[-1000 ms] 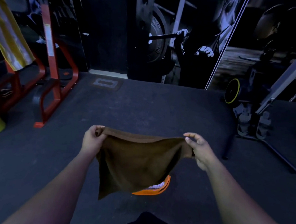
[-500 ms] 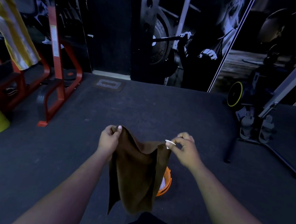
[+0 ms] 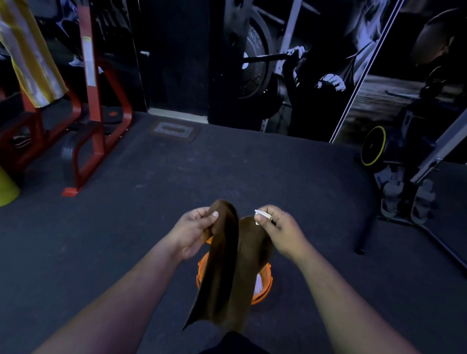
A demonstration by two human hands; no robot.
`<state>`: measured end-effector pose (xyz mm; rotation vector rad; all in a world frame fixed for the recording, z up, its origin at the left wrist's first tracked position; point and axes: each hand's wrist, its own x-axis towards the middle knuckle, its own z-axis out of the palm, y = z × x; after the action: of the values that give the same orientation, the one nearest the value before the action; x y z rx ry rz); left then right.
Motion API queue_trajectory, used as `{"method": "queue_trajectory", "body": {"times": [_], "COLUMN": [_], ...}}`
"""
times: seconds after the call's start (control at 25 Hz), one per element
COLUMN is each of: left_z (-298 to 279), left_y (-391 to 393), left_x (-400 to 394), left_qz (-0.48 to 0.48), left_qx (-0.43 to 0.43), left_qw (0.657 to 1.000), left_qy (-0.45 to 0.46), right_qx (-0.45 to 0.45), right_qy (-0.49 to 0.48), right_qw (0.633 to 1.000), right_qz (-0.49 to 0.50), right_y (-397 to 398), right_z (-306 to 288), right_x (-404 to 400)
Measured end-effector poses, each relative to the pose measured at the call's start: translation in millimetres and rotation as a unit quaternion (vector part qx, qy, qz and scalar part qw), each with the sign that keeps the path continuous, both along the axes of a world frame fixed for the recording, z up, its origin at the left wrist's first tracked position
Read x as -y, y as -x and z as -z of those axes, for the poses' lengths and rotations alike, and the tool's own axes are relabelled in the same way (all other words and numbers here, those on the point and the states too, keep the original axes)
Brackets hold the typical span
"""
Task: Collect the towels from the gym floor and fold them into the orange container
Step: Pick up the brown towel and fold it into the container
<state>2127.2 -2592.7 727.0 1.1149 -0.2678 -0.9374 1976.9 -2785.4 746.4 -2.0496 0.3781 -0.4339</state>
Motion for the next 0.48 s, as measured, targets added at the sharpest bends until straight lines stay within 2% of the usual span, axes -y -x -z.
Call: {"method": "queue_trajectory", "body": {"times": [0.08, 0.2, 0.32, 0.48], "left_z": [1.5, -2.2, -7.6, -11.3], "left_y": [3.7, 12.3, 18.8, 27.8], "left_x": [0.8, 7.5, 12.9, 14.2], "left_qz": [0.03, 0.005, -0.018, 0.028], "left_qx": [0.017, 0.07, 0.064, 0.065], "left_qw": [0.999, 0.998, 0.998, 0.996], "left_qy": [0.018, 0.006, 0.021, 0.06], "right_qx": [0.0, 0.01, 0.02, -0.014], "right_qy": [-0.01, -0.023, -0.054, -0.027], "right_qw": [1.0, 0.999, 0.997, 0.999], "right_qz": [-0.005, -0.022, -0.044, -0.04], "right_y": [-3.3, -9.1, -13.1, -19.4], "right_z": [-2.9, -5.2, -10.5, -14.7], "right_x": [-1.8, -6.6, -9.7, -9.3]}}
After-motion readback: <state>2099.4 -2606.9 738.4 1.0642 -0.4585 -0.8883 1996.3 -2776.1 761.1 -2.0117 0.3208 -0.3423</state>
